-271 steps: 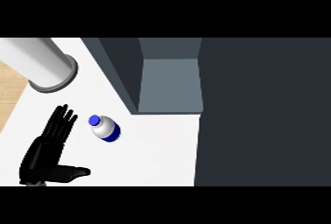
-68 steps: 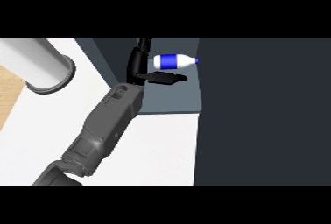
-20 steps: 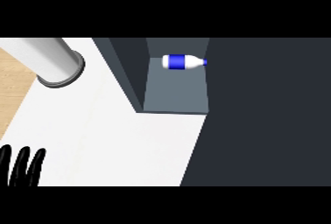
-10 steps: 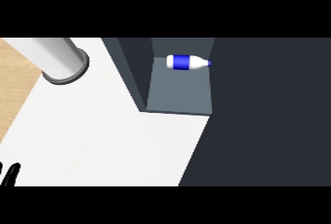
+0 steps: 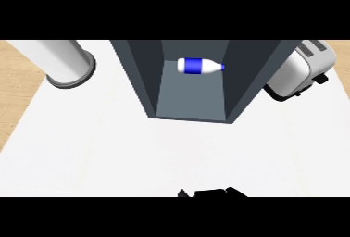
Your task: Pick up the bottled water, place it into the cabinet and close the cabinet
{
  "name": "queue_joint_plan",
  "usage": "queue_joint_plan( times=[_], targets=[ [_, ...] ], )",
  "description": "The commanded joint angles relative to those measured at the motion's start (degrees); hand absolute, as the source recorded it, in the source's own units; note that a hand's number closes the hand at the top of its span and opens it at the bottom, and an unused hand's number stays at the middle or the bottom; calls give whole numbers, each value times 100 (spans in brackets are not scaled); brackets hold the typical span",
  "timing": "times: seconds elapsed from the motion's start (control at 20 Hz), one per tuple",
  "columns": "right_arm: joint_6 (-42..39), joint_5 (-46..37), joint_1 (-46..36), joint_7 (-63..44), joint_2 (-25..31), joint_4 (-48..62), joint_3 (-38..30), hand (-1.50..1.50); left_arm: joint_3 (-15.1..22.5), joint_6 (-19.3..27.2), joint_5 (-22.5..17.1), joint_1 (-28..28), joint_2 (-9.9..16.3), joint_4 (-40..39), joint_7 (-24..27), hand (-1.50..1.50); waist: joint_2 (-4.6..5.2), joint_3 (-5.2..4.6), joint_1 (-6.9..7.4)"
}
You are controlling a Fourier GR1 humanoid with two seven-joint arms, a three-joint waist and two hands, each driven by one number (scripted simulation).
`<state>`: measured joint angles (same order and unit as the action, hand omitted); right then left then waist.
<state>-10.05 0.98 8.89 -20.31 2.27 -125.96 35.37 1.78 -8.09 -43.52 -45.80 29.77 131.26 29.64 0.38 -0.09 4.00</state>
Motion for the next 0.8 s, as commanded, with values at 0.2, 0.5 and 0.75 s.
queue_joint_plan(
  times=[0.2,0.5,0.75],
  targets=[
    [1346,1164,-2298,-369,-219,1189,-316,150,-892,-805,-658,-586,-15,-46,177,-150,-31,4,-141],
    [969,2328,-3387,-388,-223,2133,-1586,150,-1309,-1290,-960,-959,-35,-91,128,-150,-22,11,-162],
    [599,2664,-4233,-351,-141,3189,-2365,150,-1623,-1661,-1053,-1436,-345,53,184,-150,-33,12,-169]
  ],
)
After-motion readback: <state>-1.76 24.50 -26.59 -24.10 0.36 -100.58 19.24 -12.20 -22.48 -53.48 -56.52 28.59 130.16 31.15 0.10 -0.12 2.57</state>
